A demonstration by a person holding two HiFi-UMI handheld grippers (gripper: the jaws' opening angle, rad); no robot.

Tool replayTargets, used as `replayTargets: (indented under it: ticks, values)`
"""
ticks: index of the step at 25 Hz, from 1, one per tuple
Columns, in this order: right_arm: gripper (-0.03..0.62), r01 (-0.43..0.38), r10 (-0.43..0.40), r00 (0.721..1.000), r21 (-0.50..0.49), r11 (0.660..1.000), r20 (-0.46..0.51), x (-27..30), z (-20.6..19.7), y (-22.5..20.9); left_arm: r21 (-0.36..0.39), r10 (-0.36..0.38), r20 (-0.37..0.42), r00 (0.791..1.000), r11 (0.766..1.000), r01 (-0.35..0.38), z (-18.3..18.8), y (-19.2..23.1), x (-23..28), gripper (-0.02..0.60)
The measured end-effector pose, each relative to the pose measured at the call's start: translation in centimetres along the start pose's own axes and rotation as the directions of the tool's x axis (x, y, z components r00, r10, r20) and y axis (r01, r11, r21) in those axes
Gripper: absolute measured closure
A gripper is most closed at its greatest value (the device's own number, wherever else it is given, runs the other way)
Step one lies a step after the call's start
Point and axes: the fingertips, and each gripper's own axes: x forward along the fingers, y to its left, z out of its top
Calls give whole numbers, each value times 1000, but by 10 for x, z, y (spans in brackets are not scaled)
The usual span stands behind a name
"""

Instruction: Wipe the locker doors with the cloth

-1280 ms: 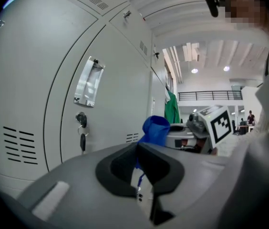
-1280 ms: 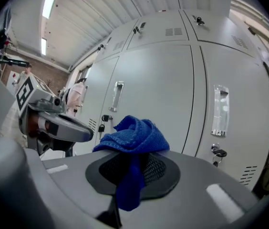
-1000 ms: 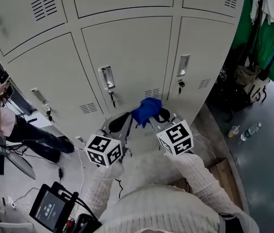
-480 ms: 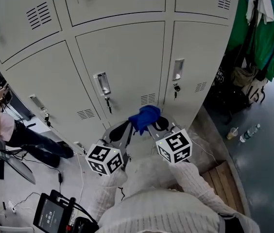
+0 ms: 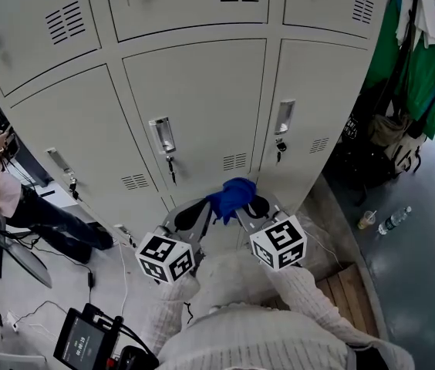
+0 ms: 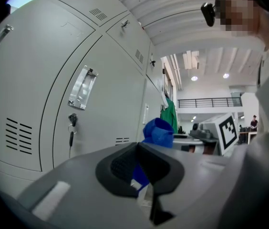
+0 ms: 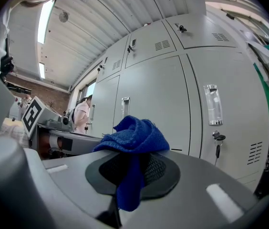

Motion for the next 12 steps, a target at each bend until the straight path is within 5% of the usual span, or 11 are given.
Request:
replayTargets:
  ticks: [12]
  values:
    - [543,23,-24,1000,29,999,15,-2,-2,-13,-18,16,6,1000,1000,-16,1,5,1,581]
